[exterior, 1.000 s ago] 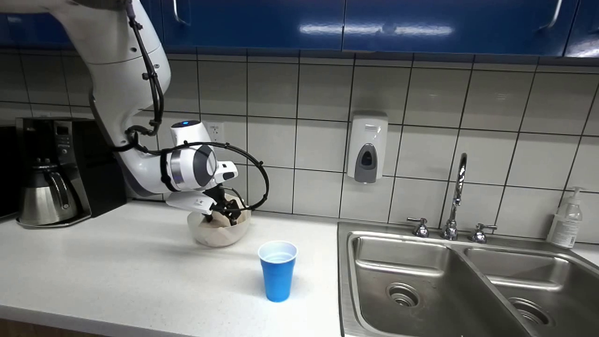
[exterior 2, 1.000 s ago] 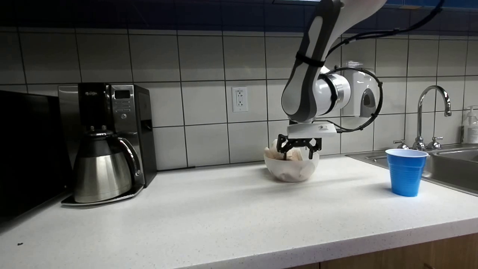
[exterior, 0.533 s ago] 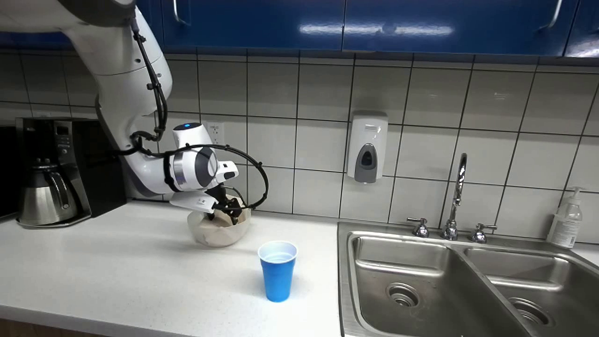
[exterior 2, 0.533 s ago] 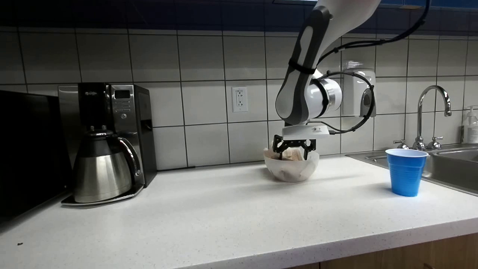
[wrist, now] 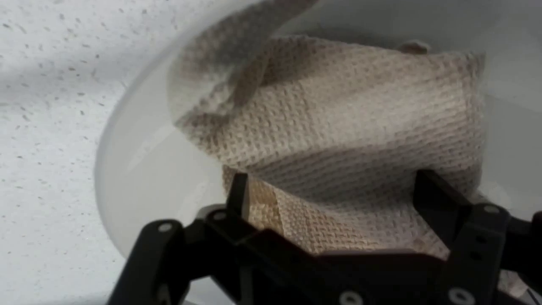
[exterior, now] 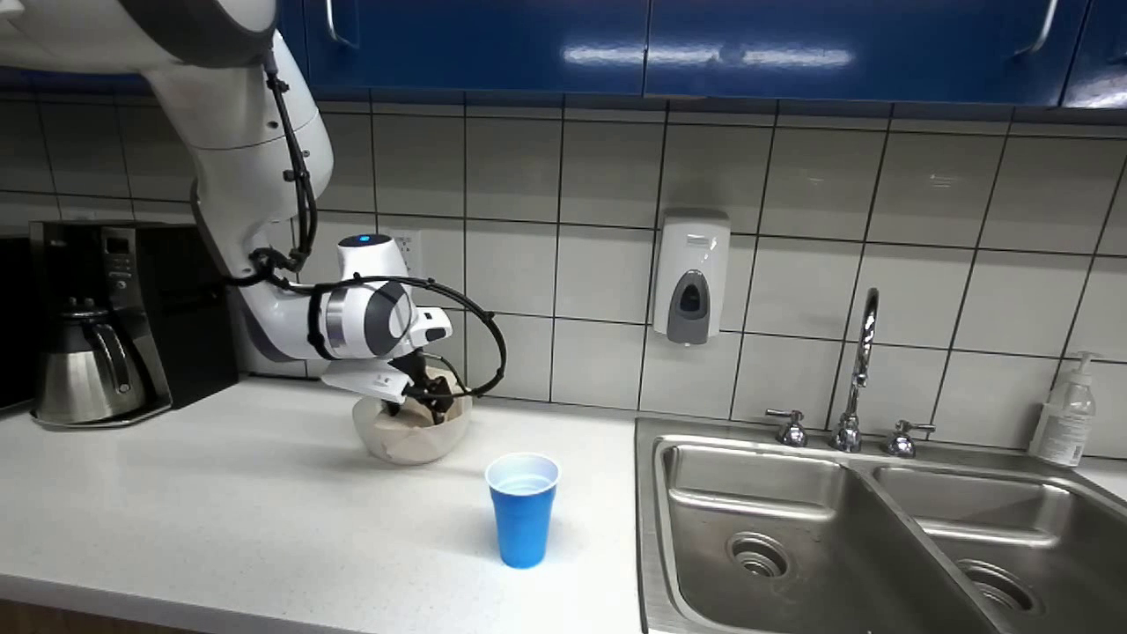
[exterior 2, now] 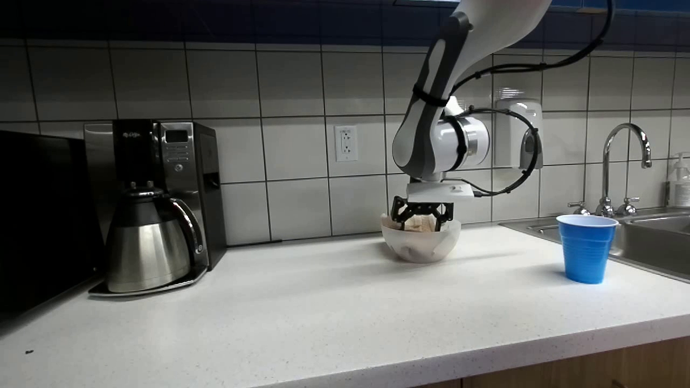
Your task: Remove the cloth from the bowl
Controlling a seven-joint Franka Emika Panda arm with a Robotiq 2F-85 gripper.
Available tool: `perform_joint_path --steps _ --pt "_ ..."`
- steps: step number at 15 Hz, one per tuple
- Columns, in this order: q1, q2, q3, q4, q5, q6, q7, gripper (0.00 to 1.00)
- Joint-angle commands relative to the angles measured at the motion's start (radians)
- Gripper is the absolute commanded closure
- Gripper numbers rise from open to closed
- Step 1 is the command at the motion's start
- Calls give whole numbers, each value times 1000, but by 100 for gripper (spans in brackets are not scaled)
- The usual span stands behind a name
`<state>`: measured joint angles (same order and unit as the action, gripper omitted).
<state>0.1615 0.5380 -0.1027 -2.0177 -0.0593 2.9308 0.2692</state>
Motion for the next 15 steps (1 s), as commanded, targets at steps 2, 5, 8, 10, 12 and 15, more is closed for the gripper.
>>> perform_joint_path --steps 2,5,8,10,12,15 --pt "-55 1 41 34 34 -47 -73 0" --pt "-67 -8 48 26 36 -57 -90 0" --pt "-77 -12 62 21 46 -68 -101 0" --pt "-78 -11 66 20 53 -75 -101 0" --pt "-78 -9 70 19 56 -78 -99 0" --pt "-77 -8 70 17 56 -79 -99 0"
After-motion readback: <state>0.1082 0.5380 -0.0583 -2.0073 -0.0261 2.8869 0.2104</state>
